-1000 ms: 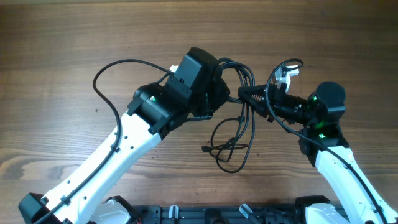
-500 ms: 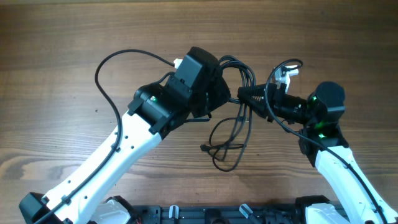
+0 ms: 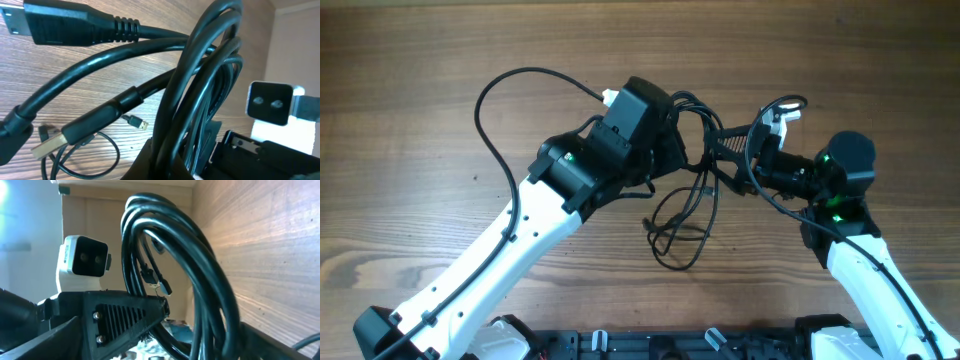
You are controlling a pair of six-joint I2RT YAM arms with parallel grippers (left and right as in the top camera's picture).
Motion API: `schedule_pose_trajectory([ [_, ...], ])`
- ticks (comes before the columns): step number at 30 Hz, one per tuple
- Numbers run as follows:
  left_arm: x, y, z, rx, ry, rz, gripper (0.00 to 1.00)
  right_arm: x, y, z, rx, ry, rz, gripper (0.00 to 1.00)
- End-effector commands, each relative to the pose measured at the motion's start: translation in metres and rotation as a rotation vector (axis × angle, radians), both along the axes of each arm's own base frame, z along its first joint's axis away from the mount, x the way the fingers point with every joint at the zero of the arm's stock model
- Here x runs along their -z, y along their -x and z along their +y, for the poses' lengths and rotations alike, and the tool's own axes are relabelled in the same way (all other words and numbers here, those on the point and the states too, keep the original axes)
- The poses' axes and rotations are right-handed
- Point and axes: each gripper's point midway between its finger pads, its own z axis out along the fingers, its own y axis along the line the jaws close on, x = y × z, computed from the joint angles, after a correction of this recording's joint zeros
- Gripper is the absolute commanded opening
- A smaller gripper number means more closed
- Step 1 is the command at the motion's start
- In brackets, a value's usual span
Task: Untangle cables
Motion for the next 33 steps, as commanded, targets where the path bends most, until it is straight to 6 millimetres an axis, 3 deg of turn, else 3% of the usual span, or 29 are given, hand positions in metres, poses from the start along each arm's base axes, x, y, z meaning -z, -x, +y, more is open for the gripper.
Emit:
schedule_pose_trajectory([
  [1, 0.002, -0.001, 0.002, 0.046, -0.052, -0.036, 0.04, -0.003, 0.002, 0.001, -0.022, 0.036, -0.108, 1.00],
  [7, 0.011, 0.007, 0.009, 0.108, -0.118, -0.031, 0.04, -0.001, 0.002, 0.001, -0.032, 0.102, -0.267, 1.00],
  [13, 0.016, 0.013, 0.014, 0.146, -0.160, -0.022, 0.04, 0.031, -0.010, -0.008, 0.049, 0.230, -0.254, 1.00],
  [18, 0.022, 0.019, 0.019, 0.215, -0.214, -0.029, 0.04, 0.036, -0.011, -0.009, 0.036, 0.311, -0.389, 0.95],
  [25, 0.023, 0.022, 0.020, 0.223, -0.217, -0.015, 0.04, 0.036, -0.011, -0.009, 0.013, 0.377, -0.542, 0.68],
  [30, 0.023, 0.026, 0.017, 0.239, -0.199, -0.004, 0.04, 0.036, -0.011, -0.010, 0.015, 0.383, -0.552, 0.39],
  [33, 0.023, 0.026, 0.017, 0.239, -0.198, -0.004, 0.04, 0.036, -0.011, -0.010, 0.014, 0.383, -0.552, 0.35],
])
